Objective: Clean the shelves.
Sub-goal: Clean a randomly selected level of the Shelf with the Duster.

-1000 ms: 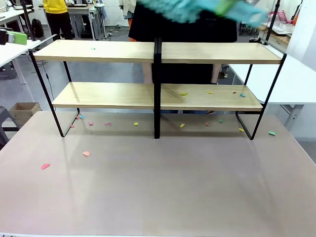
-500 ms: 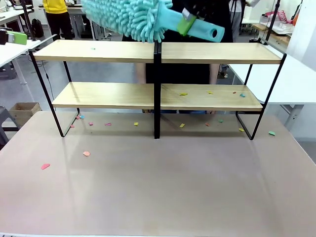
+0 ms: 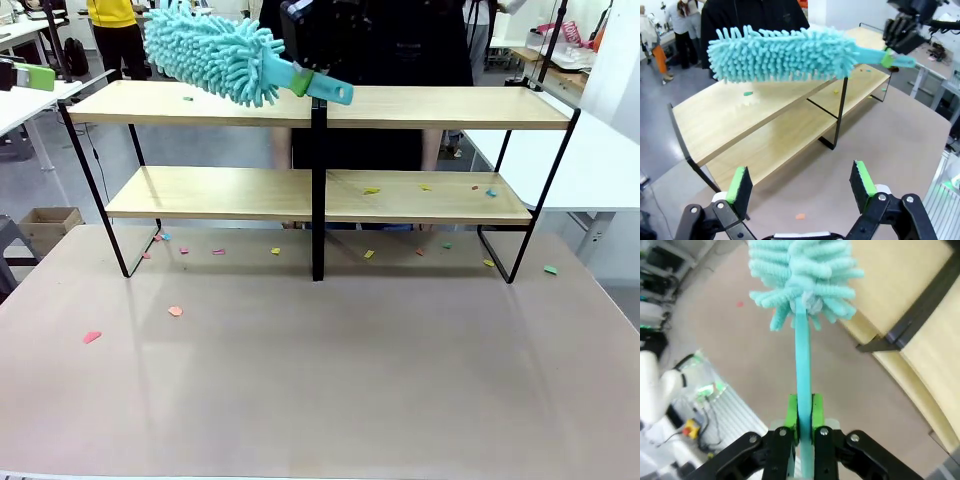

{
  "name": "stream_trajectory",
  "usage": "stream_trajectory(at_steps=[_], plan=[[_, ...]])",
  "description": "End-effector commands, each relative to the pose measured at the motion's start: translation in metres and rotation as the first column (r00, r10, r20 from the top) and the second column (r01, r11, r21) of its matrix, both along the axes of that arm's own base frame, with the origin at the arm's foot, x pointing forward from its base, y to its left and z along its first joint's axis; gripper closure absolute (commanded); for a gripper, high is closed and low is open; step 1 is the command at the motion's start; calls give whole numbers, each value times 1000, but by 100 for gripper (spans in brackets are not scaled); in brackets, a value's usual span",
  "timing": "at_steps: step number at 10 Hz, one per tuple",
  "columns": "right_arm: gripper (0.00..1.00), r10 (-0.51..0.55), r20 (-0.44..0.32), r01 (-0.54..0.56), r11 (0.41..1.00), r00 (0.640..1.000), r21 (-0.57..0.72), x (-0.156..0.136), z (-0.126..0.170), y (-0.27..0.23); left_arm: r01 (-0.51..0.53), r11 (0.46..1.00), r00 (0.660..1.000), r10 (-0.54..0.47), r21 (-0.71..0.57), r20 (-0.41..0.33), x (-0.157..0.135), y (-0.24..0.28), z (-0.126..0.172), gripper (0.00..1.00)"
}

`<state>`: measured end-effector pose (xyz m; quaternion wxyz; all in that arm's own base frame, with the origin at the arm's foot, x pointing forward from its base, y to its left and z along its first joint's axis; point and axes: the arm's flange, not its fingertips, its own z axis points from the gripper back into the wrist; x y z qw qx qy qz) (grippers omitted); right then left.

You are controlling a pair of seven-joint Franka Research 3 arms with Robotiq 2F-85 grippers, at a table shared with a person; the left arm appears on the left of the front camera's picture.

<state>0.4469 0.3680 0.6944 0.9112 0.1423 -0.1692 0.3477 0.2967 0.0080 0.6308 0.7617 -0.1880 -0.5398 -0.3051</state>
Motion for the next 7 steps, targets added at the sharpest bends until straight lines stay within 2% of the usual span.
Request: stream_trajectory(at_steps=[1,2,4,6,7], plan=[[88,-138,85,139,990,987,1,15,15,10,4,1000,1000,-4,-7,1,2,0,-1,0],[88,-195,101,197,980,976,-12,23,9,9,4,1000,1000,-4,-7,1,2,0,-1,0],[88,-218,102,226,971,971,-74,31,-1,8,4,1000,1000,-4,-7,1,2,0,-1,0],[88,-198,91,206,974,976,-93,34,-6,7,4,1000,1000,-4,-7,1,2,0,-1,0],[88,-154,70,161,981,986,-111,34,-6,5,4,1000,1000,-4,-7,1,2,0,-1,0]])
